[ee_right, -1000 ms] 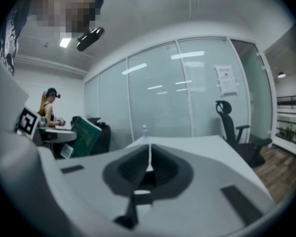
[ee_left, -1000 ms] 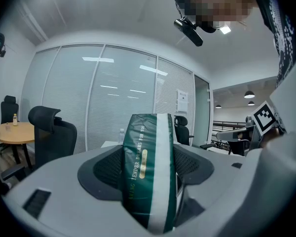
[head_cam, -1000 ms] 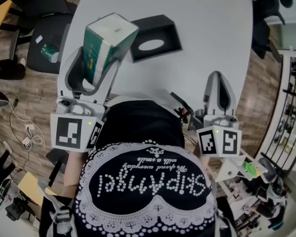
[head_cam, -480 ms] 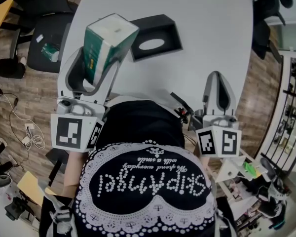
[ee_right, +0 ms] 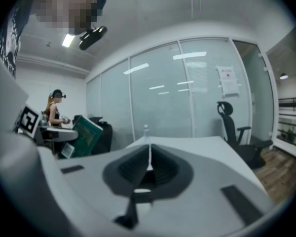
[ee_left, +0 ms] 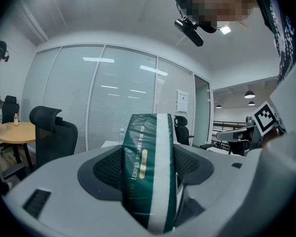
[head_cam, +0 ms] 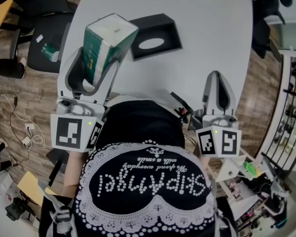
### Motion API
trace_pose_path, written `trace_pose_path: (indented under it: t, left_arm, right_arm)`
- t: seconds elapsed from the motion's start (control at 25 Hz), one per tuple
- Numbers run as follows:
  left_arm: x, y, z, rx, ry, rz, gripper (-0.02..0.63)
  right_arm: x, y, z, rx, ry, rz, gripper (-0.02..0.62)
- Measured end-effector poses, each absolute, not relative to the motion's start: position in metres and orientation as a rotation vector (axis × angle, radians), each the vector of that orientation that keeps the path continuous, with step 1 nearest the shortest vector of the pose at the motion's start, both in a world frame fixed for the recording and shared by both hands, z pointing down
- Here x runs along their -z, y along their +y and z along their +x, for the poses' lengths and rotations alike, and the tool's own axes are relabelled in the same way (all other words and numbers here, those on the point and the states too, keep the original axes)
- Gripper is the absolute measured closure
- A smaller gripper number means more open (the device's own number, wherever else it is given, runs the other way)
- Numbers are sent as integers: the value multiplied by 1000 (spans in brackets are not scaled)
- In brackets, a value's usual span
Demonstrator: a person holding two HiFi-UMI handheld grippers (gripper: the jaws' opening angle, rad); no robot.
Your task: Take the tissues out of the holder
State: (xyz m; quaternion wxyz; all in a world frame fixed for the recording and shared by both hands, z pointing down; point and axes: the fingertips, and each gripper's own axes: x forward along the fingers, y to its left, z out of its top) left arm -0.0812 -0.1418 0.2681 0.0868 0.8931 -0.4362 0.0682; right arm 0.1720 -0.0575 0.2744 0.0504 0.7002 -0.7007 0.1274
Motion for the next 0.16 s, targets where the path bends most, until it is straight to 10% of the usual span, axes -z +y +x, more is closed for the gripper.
trace_pose_path:
  t: [0.16]
  left_arm:
    - [-268, -142, -81, -199, -1302, 2659, 275]
  right_arm:
    - [-274, -58, 172, -387, -2134, 2128, 560]
